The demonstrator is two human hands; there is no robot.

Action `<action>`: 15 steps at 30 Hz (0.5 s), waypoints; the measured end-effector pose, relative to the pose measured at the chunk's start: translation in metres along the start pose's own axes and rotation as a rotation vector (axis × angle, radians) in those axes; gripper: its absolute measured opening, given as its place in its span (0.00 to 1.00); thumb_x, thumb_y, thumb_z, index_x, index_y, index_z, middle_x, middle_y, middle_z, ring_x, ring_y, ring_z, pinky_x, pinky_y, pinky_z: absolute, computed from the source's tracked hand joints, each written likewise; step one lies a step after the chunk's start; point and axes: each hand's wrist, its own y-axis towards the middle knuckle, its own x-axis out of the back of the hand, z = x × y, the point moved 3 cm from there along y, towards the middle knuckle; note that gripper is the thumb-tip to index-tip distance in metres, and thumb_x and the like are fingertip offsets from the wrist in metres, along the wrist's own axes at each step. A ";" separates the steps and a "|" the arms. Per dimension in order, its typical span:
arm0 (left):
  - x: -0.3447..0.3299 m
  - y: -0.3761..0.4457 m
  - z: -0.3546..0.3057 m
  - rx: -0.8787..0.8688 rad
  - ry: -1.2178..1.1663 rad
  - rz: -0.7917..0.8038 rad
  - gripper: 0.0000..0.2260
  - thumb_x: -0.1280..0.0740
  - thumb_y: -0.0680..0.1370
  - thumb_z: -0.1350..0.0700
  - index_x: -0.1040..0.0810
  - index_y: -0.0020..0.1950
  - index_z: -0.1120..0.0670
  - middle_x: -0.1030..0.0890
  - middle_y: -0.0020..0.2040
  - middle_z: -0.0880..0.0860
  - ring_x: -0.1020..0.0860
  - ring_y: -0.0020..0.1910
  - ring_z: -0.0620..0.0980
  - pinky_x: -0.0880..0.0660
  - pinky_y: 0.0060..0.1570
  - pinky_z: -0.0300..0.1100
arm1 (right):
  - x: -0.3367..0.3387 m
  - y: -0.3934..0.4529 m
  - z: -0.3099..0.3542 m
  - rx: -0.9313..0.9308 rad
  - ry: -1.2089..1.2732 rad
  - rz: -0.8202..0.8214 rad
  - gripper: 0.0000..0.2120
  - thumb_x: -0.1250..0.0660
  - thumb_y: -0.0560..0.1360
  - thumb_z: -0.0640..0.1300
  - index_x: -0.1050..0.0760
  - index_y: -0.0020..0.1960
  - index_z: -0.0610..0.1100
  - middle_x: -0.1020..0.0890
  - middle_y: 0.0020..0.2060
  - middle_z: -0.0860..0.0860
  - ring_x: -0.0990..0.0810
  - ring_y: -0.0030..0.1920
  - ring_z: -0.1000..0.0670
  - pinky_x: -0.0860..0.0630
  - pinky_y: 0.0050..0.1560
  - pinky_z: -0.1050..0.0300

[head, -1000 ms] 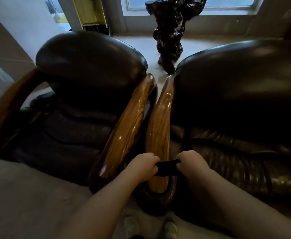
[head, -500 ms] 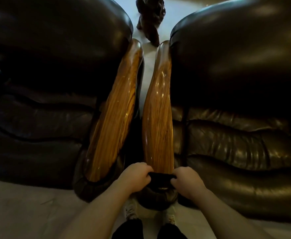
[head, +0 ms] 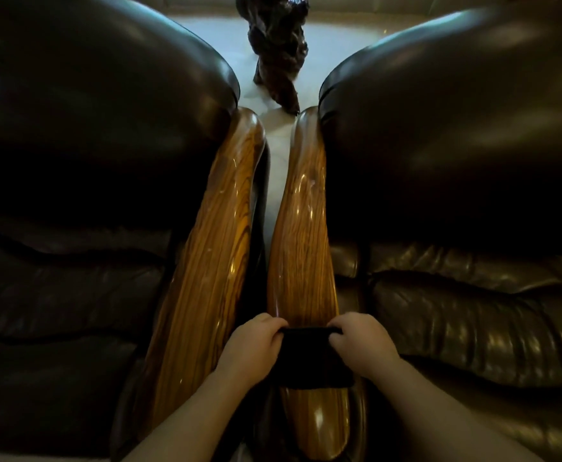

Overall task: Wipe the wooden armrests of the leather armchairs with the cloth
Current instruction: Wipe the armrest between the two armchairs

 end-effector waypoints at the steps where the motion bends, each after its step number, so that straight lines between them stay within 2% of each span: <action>1: -0.002 0.005 0.003 0.006 -0.013 -0.036 0.12 0.39 0.80 0.54 0.25 0.63 0.47 0.24 0.56 0.43 0.26 0.51 0.38 0.26 0.53 0.36 | 0.000 0.007 -0.002 0.011 0.012 -0.015 0.11 0.37 0.78 0.48 0.21 0.57 0.53 0.22 0.48 0.57 0.23 0.46 0.57 0.21 0.47 0.57; 5: -0.009 0.027 0.010 0.037 -0.042 -0.225 0.12 0.37 0.79 0.55 0.24 0.62 0.48 0.23 0.54 0.41 0.26 0.51 0.36 0.30 0.50 0.28 | -0.003 0.032 -0.010 0.043 0.093 -0.110 0.11 0.37 0.78 0.48 0.21 0.58 0.53 0.24 0.49 0.59 0.24 0.46 0.59 0.24 0.47 0.62; 8: -0.009 0.044 0.017 0.081 -0.105 -0.332 0.12 0.36 0.78 0.56 0.23 0.61 0.48 0.25 0.52 0.39 0.26 0.50 0.34 0.29 0.49 0.29 | -0.007 0.044 -0.012 0.081 0.137 -0.262 0.12 0.36 0.77 0.47 0.21 0.59 0.54 0.25 0.48 0.62 0.26 0.46 0.62 0.29 0.44 0.68; 11: -0.006 0.061 0.022 0.079 -0.084 -0.441 0.12 0.35 0.78 0.56 0.24 0.60 0.48 0.26 0.52 0.38 0.28 0.52 0.33 0.30 0.50 0.30 | -0.005 0.057 -0.006 0.114 0.117 -0.439 0.14 0.34 0.76 0.46 0.22 0.61 0.52 0.24 0.51 0.61 0.27 0.51 0.61 0.31 0.48 0.69; 13: -0.006 0.068 0.022 0.081 -0.026 -0.502 0.14 0.34 0.77 0.56 0.26 0.63 0.49 0.26 0.57 0.43 0.28 0.58 0.40 0.29 0.54 0.35 | -0.002 0.061 -0.002 0.117 0.053 -0.586 0.18 0.30 0.73 0.43 0.22 0.63 0.48 0.21 0.55 0.54 0.25 0.56 0.55 0.28 0.55 0.63; 15: -0.009 0.070 0.020 0.056 0.085 -0.548 0.22 0.31 0.74 0.56 0.30 0.67 0.54 0.28 0.65 0.54 0.28 0.63 0.50 0.27 0.58 0.44 | -0.002 0.061 0.004 0.129 -0.030 -0.740 0.25 0.27 0.69 0.41 0.24 0.65 0.44 0.22 0.60 0.47 0.25 0.61 0.46 0.27 0.60 0.52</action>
